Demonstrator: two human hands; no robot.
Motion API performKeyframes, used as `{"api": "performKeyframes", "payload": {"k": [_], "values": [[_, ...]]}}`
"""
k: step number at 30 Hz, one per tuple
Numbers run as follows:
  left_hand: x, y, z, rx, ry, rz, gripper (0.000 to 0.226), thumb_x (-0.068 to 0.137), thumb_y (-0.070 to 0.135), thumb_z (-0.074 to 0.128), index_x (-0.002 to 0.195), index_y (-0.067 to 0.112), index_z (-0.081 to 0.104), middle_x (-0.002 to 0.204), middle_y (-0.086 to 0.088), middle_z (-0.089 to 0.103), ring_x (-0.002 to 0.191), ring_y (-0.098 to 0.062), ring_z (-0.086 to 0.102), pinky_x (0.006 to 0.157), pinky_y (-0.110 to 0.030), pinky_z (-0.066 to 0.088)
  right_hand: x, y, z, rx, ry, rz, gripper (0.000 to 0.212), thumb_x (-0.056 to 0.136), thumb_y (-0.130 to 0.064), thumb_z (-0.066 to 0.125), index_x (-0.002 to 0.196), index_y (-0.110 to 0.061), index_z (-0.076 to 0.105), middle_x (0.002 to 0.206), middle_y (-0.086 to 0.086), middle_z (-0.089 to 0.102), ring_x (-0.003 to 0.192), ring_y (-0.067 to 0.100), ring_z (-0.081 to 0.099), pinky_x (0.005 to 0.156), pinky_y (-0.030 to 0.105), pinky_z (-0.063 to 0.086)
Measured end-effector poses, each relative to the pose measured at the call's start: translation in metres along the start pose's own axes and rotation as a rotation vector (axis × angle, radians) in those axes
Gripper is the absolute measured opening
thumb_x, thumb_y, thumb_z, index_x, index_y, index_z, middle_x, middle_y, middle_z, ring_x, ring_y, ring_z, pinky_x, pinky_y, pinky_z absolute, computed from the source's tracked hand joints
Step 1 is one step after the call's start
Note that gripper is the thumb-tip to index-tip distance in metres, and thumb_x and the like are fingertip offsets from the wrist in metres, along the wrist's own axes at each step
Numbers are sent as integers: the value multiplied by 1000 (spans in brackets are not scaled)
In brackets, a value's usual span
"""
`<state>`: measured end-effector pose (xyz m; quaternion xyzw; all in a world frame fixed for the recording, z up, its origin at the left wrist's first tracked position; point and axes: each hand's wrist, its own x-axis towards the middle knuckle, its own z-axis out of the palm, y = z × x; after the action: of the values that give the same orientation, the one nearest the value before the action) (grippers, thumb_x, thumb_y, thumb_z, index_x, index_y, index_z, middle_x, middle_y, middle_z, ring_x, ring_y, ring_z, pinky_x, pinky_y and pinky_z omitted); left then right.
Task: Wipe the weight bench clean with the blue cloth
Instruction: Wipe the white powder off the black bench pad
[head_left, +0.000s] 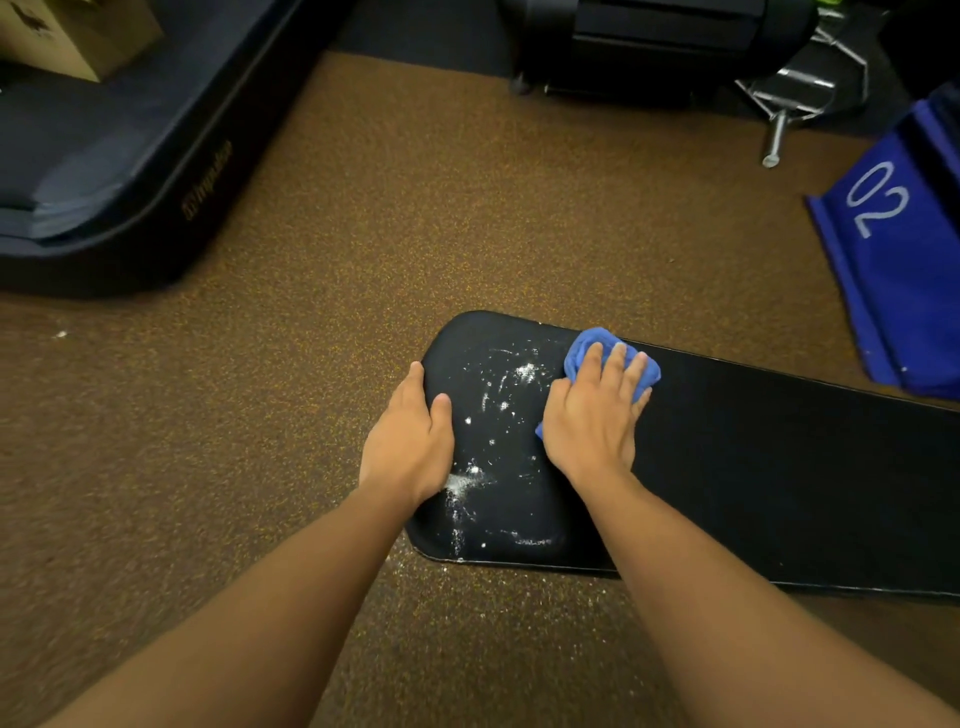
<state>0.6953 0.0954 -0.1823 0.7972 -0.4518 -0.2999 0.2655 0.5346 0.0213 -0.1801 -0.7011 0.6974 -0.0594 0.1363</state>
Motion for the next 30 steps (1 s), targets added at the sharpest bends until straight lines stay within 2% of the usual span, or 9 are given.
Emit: {"api": "performKeyframes", "payload": {"k": [4, 7, 9, 13, 15, 20, 25, 27, 30], "values": [[0, 1, -4, 17, -21, -15, 57, 100, 40, 28, 152, 23, 12, 158, 5, 21, 140, -20, 29, 111, -37, 26, -27, 14, -6, 48, -87, -132, 64, 92, -27, 26, 151, -7, 11, 159, 15, 0, 145, 30, -14, 118, 48, 1], [-1, 1, -5, 20, -37, -19, 57, 100, 40, 28, 152, 23, 11, 158, 6, 20, 140, -19, 28, 111, -37, 26, -56, 41, -16, -63, -165, -224, 71, 83, -31, 21, 151, -9, 13, 160, 13, -1, 145, 31, -13, 119, 46, 4], [-1, 1, -5, 16, -44, -18, 58, 100, 40, 28, 152, 24, 10, 158, 6, 19, 140, -19, 29, 110, -37, 26, -61, 56, -20, -113, -133, -164, 68, 87, -31, 28, 151, -14, 15, 160, 15, -2, 144, 38, -10, 118, 49, 7], [-1, 1, -5, 18, -45, -16, 58, 100, 39, 29, 152, 24, 10, 158, 6, 19, 140, -20, 29, 111, -37, 26, -46, 51, -20, -114, -114, 15, 72, 92, -37, 39, 152, -17, 3, 156, 20, -13, 141, 49, -7, 115, 53, 6], [-1, 1, -5, 23, -43, -16, 59, 100, 39, 29, 152, 24, 9, 158, 6, 19, 140, -20, 29, 111, -37, 26, -34, 45, -16, -98, -81, 23, 67, 95, -36, 39, 151, -14, 8, 156, 23, -8, 141, 49, -2, 115, 54, 7], [-2, 2, -5, 37, -42, -18, 59, 100, 39, 29, 152, 24, 8, 158, 5, 19, 140, -20, 29, 110, -38, 26, 6, 31, -14, 30, 0, 15, 54, 98, -17, 34, 149, -7, 19, 157, 23, 2, 142, 46, -1, 117, 52, 8], [-1, 1, -4, 43, -50, -8, 59, 100, 40, 29, 152, 23, 6, 159, 4, 17, 141, -19, 27, 111, -38, 26, 25, 7, -11, 182, 9, -75, 48, 98, -12, 34, 145, -5, 27, 158, 20, 9, 144, 41, -1, 117, 49, 11], [-1, 0, -4, 49, -47, -6, 59, 100, 40, 28, 152, 24, 6, 159, 5, 17, 141, -19, 27, 111, -38, 27, 18, 3, -11, 201, -43, -142, 52, 96, -9, 41, 145, -4, 26, 158, 18, 6, 145, 37, -3, 117, 48, 12], [-2, -1, -2, 56, -30, -2, 60, 100, 40, 29, 152, 23, 7, 159, 5, 17, 141, -18, 26, 111, -38, 27, -6, 14, -15, 121, -128, -264, 70, 85, -3, 61, 146, -6, 26, 159, 14, -1, 145, 34, -6, 117, 46, 15]]}}
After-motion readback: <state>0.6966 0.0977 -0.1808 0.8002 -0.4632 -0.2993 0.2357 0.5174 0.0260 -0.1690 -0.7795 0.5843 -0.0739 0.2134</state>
